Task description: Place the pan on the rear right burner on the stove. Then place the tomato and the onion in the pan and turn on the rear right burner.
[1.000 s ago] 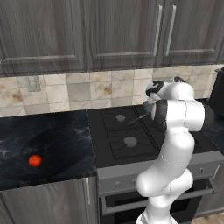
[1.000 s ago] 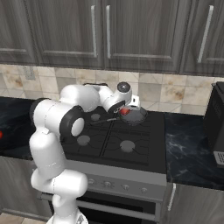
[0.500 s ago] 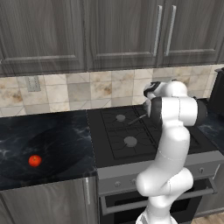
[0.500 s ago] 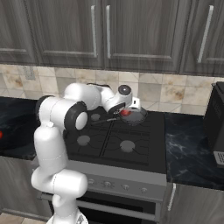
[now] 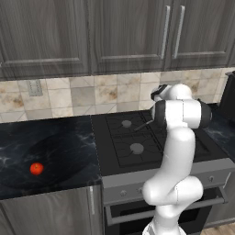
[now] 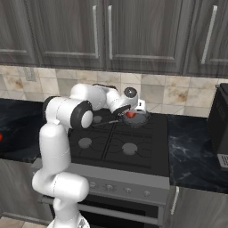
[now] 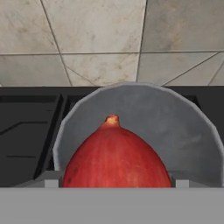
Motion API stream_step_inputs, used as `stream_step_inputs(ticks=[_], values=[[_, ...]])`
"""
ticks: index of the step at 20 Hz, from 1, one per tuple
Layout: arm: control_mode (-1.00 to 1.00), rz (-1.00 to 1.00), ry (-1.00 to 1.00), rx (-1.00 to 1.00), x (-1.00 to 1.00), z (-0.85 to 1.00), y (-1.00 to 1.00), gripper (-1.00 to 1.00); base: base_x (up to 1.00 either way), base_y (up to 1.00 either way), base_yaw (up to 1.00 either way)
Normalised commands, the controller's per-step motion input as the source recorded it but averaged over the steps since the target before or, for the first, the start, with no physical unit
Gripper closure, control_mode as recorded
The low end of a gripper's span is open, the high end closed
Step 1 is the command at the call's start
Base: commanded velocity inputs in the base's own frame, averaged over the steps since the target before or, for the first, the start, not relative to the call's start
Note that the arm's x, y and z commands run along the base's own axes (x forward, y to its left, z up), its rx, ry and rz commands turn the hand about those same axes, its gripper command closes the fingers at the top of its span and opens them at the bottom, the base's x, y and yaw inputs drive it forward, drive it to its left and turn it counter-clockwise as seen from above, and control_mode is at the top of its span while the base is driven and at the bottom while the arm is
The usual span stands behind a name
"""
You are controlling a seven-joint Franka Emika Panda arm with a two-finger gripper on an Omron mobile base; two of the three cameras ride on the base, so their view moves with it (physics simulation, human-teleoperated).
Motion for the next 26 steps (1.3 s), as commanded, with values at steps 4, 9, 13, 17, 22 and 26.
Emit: stream_step_inputs(ticks=[4, 9, 13, 17, 22, 26], values=[[-1.00, 0.00, 0.00, 0.01, 0.32, -0.09, -0.13, 1.00, 0.00, 0.00, 0.00], [-1.00, 0.00, 0.00, 0.01, 0.24, -0.13, -0.09, 1.00, 0.00, 0.00, 0.00], [-1.00, 0.00, 0.00, 0.01, 0.16, -0.18, -0.07, 1.00, 0.00, 0.00, 0.00], [-1.00, 0.00, 0.00, 0.01, 0.08, -0.13, -0.04, 1.00, 0.00, 0.00, 0.00], [-1.00, 0.00, 0.00, 0.00, 0.01, -0.10, 0.00, 1.00, 0.00, 0.00, 0.00], [-1.00, 0.00, 0.00, 0.00, 0.03, -0.10, 0.00, 1.00, 0.00, 0.00, 0.00]])
